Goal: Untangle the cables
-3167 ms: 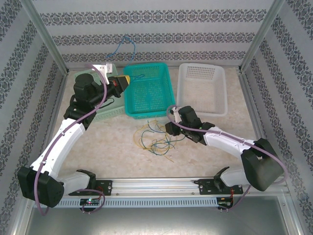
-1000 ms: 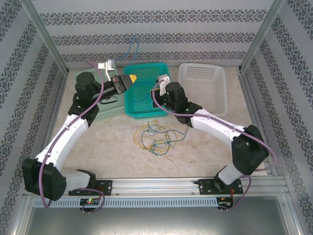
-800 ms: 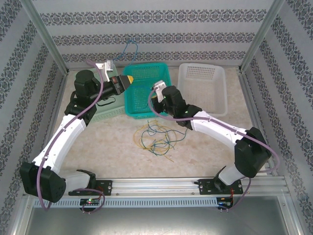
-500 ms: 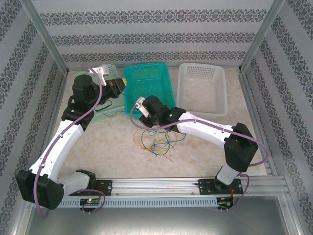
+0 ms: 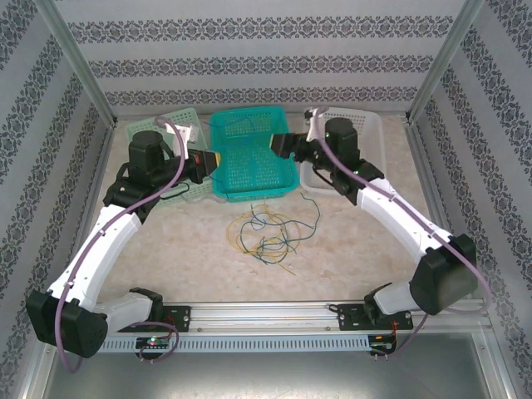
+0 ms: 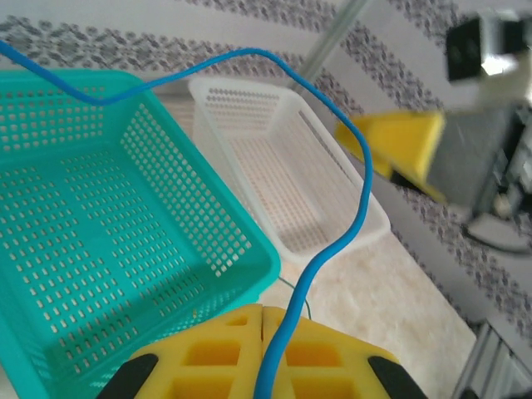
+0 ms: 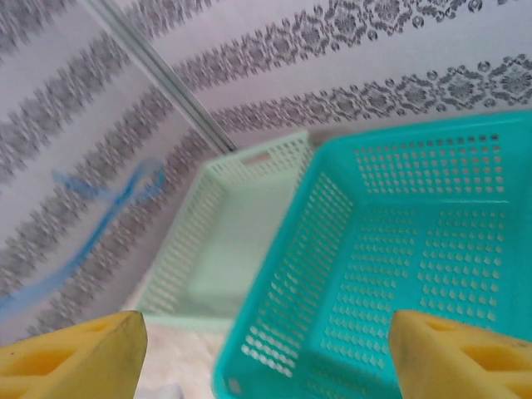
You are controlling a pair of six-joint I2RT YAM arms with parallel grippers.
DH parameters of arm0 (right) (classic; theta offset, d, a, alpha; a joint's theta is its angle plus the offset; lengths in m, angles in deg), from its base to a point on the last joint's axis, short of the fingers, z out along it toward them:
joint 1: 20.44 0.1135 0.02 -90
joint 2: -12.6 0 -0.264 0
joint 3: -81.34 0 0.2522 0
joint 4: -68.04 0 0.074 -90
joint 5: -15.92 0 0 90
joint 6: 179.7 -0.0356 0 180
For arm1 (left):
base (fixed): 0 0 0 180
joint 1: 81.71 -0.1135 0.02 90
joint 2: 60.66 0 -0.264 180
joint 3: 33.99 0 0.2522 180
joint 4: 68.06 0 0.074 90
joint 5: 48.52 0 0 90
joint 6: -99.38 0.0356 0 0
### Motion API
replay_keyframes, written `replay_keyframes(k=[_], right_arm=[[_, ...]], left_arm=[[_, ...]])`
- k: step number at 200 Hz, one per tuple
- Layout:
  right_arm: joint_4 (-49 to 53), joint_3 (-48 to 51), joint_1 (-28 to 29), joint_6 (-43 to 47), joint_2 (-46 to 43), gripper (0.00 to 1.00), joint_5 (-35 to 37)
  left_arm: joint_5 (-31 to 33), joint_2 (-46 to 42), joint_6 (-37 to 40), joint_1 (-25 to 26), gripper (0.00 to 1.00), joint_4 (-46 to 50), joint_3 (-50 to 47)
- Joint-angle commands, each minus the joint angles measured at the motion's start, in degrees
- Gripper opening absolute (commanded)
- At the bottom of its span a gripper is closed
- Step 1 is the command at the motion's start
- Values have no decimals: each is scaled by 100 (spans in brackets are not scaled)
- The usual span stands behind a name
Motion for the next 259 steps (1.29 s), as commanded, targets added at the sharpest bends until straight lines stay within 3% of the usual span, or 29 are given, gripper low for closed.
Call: replay_keyframes(k=[1,48,109,147,193,221,259], right_arm=[[-1174,-184,-141,-1843,517,77,-1660],[-3132,-140,-233,-3733,1163,75,-2467],[-3423,-309,-95,-4209,1374,72,-2960],[-3399,-497,43,-4278,1538,63,-3131],[-2852,-524,87,-3926,1634,60,-3190],[-2001,-294,-112,-3243,1345,65,-2803],[-1940,-383,-85,-3168,1474,67,-2826]], left_arm=[[-505,-107,774,57,7,440,227],[-631,-206,1475,144,7,891,259],[-564,-110,1955,206,7,1366,412],[-610,-83,2038,242,7,1391,446],[-445,-128,2209,245,7,1550,530],[-161,-132,2570,243,8,1906,704],[432,136,3077,243,8,2341,1085]])
